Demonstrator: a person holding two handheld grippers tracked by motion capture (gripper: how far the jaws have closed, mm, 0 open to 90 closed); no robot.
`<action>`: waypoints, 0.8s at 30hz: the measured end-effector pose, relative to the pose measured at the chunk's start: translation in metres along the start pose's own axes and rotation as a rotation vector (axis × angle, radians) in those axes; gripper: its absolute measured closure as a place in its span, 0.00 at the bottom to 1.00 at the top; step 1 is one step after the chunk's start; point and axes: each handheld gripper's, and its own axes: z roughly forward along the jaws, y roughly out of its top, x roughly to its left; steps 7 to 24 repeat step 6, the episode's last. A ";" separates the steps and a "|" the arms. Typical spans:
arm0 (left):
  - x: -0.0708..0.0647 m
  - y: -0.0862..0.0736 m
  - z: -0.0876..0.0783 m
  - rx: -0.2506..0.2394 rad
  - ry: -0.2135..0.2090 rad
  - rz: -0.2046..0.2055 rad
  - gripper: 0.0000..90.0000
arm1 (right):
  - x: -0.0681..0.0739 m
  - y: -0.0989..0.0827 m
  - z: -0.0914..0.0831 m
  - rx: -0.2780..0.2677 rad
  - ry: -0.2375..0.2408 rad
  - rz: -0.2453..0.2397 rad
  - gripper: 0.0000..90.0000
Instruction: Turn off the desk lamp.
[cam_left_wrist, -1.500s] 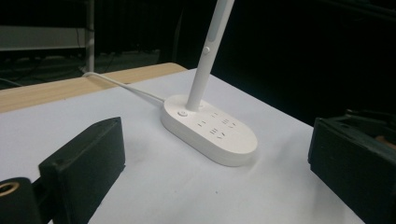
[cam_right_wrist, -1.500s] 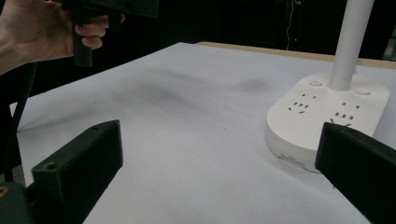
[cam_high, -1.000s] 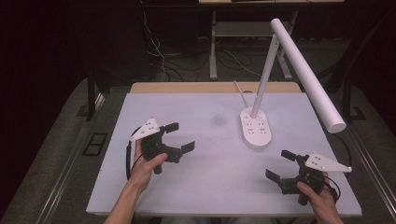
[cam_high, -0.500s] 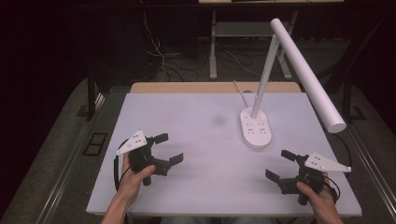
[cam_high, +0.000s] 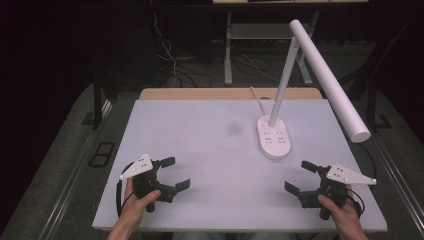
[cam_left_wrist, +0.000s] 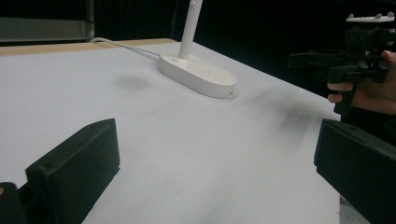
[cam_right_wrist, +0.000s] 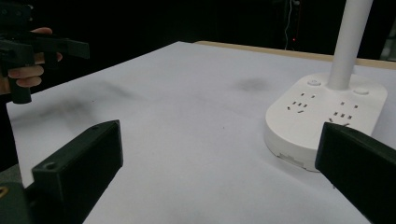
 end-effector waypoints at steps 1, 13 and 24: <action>0.000 0.000 0.000 0.003 -0.001 0.000 0.00 | 0.000 0.000 0.000 0.001 0.000 0.000 0.01; 0.000 -0.001 0.003 0.011 -0.010 0.005 0.00 | -0.001 0.000 0.000 0.001 -0.001 -0.004 0.01; 0.000 -0.001 0.003 0.011 -0.010 0.005 0.00 | -0.001 0.000 0.000 0.001 -0.001 -0.004 0.01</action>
